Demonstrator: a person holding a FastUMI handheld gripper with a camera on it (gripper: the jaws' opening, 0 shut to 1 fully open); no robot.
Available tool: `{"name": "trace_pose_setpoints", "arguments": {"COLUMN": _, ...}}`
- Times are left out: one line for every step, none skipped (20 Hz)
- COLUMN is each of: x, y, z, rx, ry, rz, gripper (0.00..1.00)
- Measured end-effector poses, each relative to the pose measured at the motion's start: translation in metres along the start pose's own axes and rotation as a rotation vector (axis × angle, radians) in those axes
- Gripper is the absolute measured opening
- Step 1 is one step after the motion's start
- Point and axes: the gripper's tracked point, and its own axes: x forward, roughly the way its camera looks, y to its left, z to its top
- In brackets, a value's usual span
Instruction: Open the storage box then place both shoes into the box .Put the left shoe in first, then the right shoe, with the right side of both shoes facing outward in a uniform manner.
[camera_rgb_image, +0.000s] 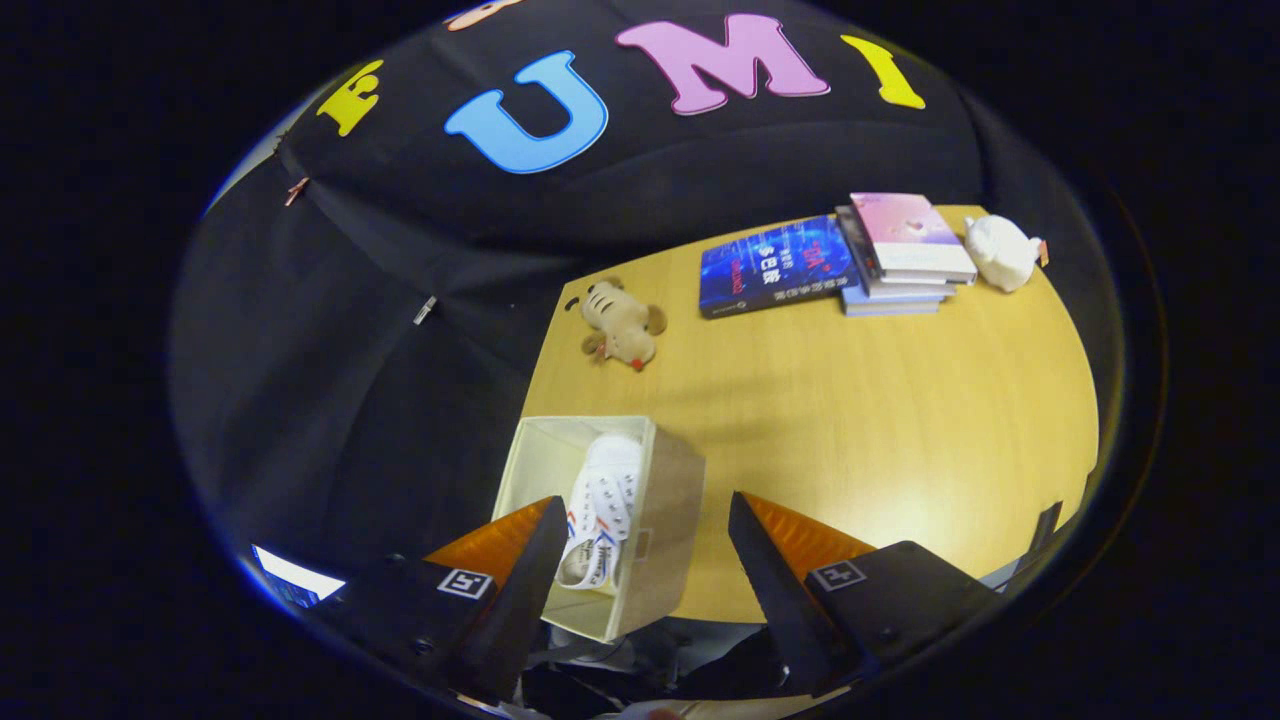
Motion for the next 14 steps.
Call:
{"name": "trace_pose_setpoints", "arguments": {"x": -0.006, "y": -0.013, "z": 0.007, "rx": -0.019, "ry": -0.032, "rz": -0.027, "gripper": 0.99}}
{"name": "trace_pose_setpoints", "arguments": {"x": -0.011, "y": -0.024, "z": 0.014, "rx": -0.036, "ry": -0.062, "rz": -0.053, "gripper": 0.99}}
{"name": "trace_pose_setpoints", "arguments": {"x": -0.018, "y": -0.035, "z": 0.022, "rx": -0.051, "ry": -0.092, "rz": -0.076, "gripper": 0.99}}
{"name": "trace_pose_setpoints", "arguments": {"x": -0.024, "y": -0.045, "z": 0.028, "rx": -0.066, "ry": -0.120, "rz": -0.097, "gripper": 0.99}}
{"name": "trace_pose_setpoints", "arguments": {"x": -0.031, "y": -0.054, "z": 0.037, "rx": -0.084, "ry": -0.154, "rz": -0.118, "gripper": 0.99}}
{"name": "trace_pose_setpoints", "arguments": {"x": -0.039, "y": -0.062, "z": 0.046, "rx": -0.106, "ry": -0.191, "rz": -0.140, "gripper": 0.99}}
{"name": "trace_pose_setpoints", "arguments": {"x": -0.046, "y": -0.071, "z": 0.056, "rx": -0.131, "ry": -0.232, "rz": -0.163, "gripper": 0.99}}
{"name": "trace_pose_setpoints", "arguments": {"x": -0.057, "y": -0.077, "z": 0.065, "rx": -0.158, "ry": -0.277, "rz": -0.184, "gripper": 0.99}}
{"name": "trace_pose_setpoints", "arguments": {"x": -0.068, "y": -0.082, "z": 0.076, "rx": -0.186, "ry": -0.323, "rz": -0.201, "gripper": 0.99}}
{"name": "trace_pose_setpoints", "arguments": {"x": -0.076, "y": -0.085, "z": 0.086, "rx": -0.211, "ry": -0.372, "rz": -0.217, "gripper": 0.99}}
{"name": "trace_pose_setpoints", "arguments": {"x": -0.086, "y": -0.089, "z": 0.096, "rx": -0.232, "ry": -0.417, "rz": -0.228, "gripper": 0.99}}
{"name": "trace_pose_setpoints", "arguments": {"x": -0.098, "y": -0.091, "z": 0.104, "rx": -0.246, "ry": -0.461, "rz": -0.237, "gripper": 0.99}}
{"name": "trace_pose_setpoints", "arguments": {"x": -0.109, "y": -0.094, "z": 0.113, "rx": -0.258, "ry": -0.504, "rz": -0.243, "gripper": 0.99}}
{"name": "trace_pose_setpoints", "arguments": {"x": -0.122, "y": -0.095, "z": 0.120, "rx": -0.274, "ry": -0.548, "rz": -0.249, "gripper": 0.99}}
